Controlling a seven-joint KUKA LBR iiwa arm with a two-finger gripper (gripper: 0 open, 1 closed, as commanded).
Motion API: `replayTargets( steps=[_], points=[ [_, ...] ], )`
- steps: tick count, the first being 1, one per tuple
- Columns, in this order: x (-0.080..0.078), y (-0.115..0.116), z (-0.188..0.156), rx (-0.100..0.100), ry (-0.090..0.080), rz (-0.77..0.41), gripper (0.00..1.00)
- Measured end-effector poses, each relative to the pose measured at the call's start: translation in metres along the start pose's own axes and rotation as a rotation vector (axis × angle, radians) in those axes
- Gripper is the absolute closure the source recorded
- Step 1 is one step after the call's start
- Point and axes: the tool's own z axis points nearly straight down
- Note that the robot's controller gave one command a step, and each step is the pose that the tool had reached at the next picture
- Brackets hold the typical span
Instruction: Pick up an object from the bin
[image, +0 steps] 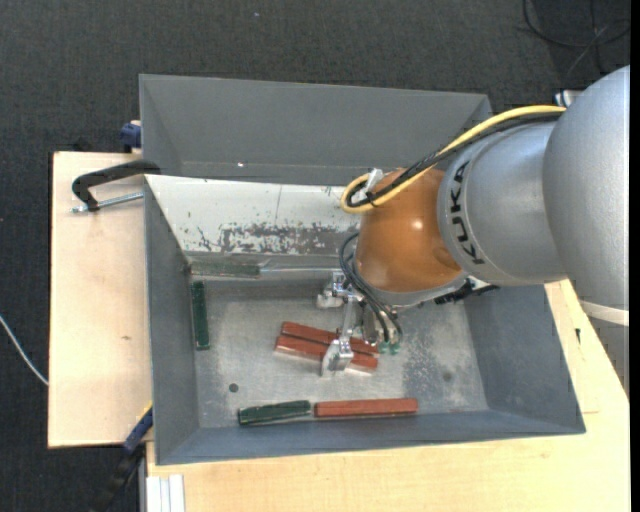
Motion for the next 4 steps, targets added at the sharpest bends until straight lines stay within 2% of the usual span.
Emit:
replayTargets(
  steps=[1,2,4],
  points=[
    [-0.0038,-0.0017,-0.0007,0.000,0.010,-0.028,0.00],
    [-0.0011,0.0012,-0.0036,0.001,0.018,-0.001,1.00],
    [-0.0002,0.0011,-0.0064,0.001,0.019,0.000,1.00]
  ],
)
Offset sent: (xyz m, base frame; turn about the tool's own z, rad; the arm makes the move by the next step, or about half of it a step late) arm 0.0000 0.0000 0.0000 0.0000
